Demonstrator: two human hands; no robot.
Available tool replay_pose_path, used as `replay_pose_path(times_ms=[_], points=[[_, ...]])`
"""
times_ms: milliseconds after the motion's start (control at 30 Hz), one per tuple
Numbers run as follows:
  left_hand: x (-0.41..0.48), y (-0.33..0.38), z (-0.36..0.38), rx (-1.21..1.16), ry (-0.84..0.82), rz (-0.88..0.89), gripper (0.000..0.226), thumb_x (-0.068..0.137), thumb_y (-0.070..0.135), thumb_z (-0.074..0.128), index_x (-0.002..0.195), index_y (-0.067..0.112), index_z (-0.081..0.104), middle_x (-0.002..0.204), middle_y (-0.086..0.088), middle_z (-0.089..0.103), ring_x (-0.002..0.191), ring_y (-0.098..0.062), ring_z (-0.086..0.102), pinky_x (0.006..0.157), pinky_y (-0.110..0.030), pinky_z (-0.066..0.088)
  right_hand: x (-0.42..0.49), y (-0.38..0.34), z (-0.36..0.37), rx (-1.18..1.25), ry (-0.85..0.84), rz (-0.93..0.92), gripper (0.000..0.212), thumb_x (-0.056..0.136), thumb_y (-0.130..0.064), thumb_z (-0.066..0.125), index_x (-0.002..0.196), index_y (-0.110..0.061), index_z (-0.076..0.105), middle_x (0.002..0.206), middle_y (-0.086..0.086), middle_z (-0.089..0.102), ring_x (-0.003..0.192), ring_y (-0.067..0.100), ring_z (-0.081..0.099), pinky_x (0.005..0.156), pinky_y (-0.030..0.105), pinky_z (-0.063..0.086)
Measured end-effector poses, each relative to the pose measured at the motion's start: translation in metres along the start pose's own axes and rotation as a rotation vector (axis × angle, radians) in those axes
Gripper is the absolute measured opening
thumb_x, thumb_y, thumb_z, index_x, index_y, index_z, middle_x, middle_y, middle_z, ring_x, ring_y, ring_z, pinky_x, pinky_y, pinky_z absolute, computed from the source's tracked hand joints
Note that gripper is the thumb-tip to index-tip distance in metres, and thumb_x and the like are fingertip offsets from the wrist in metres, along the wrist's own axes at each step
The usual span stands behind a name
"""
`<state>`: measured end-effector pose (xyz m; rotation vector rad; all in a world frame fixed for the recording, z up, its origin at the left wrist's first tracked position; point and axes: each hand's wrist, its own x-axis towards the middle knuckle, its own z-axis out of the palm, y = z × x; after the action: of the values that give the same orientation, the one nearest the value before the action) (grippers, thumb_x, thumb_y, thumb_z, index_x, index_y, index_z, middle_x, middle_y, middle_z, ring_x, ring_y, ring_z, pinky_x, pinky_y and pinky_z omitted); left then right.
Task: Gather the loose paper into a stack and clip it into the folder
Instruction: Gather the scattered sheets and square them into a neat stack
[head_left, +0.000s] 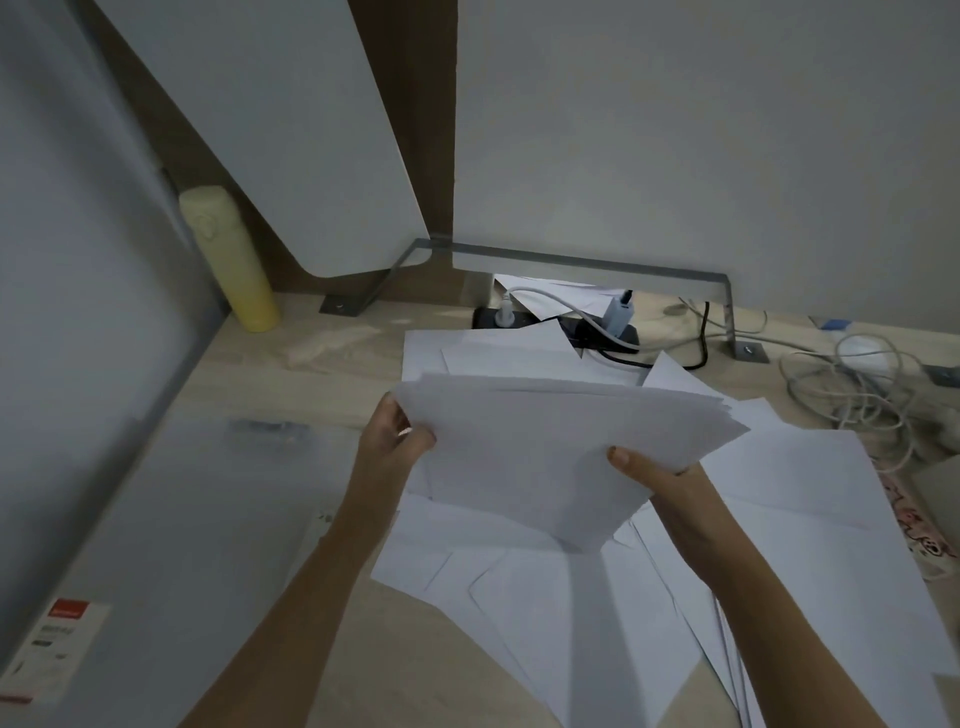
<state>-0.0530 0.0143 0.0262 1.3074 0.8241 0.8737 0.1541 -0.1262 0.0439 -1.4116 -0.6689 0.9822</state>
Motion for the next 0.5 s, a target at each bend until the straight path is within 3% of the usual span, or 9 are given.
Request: replay_pose_path(times_ms=[100,200,367,433,500], points=[[-0.003,-0.010,0.009,0.026,-0.085,-0.064,0.039,0.066,0.011,0.049,0.103,0.007,0.057,0.091,0.000,0.063,0.082,-0.005,0.063,0.067,-0.012,0.050,-0.004,0.016,0.002,-0.037,0.006,0.055,0.042,0.070,-0.015,0.074,0.110,-0.022,0.064,0.107,-0.001,0.072,0.104,0.019,0.065,0.087,0.031,0.052],[-0.005,-0.010,0.020,-0.025,-0.065,-0.061,0.032,0.065,0.010,0.050,0.096,0.012,0.060,0.086,0.002,0.064,0.077,-0.001,0.063,0.066,-0.012,0.049,-0.006,0.016,0.003,0.000,0.046,0.070,0.043,0.067,-0.020,0.072,0.109,-0.022,0.065,0.106,-0.002,0.072,0.102,0.017,0.066,0.084,0.031,0.051],[-0.019,-0.021,0.019,-0.063,-0.029,-0.082,0.032,0.064,0.010,0.052,0.096,0.006,0.058,0.078,0.000,0.062,0.068,-0.001,0.062,0.059,-0.012,0.049,-0.019,0.022,-0.012,-0.013,0.028,0.135,0.068,0.034,-0.055,0.087,0.094,-0.024,0.074,0.101,-0.003,0.074,0.093,0.011,0.069,0.074,0.019,0.055],[-0.025,-0.030,0.024,-0.027,-0.084,-0.168,0.031,0.058,0.015,0.058,0.089,0.008,0.059,0.077,-0.001,0.062,0.069,-0.008,0.063,0.057,-0.012,0.049,-0.026,0.035,-0.011,-0.050,0.038,0.179,0.074,0.040,-0.048,0.087,0.108,-0.024,0.067,0.107,-0.003,0.072,0.100,0.013,0.067,0.086,0.028,0.053],[-0.024,-0.034,0.029,-0.001,-0.026,-0.201,0.019,0.062,0.011,0.059,0.081,0.012,0.059,0.076,-0.002,0.061,0.072,-0.015,0.059,0.061,-0.016,0.049,-0.029,0.041,-0.008,-0.012,0.071,0.194,0.060,0.054,-0.033,0.083,0.111,-0.025,0.064,0.107,-0.004,0.072,0.100,0.013,0.067,0.089,0.032,0.051]])
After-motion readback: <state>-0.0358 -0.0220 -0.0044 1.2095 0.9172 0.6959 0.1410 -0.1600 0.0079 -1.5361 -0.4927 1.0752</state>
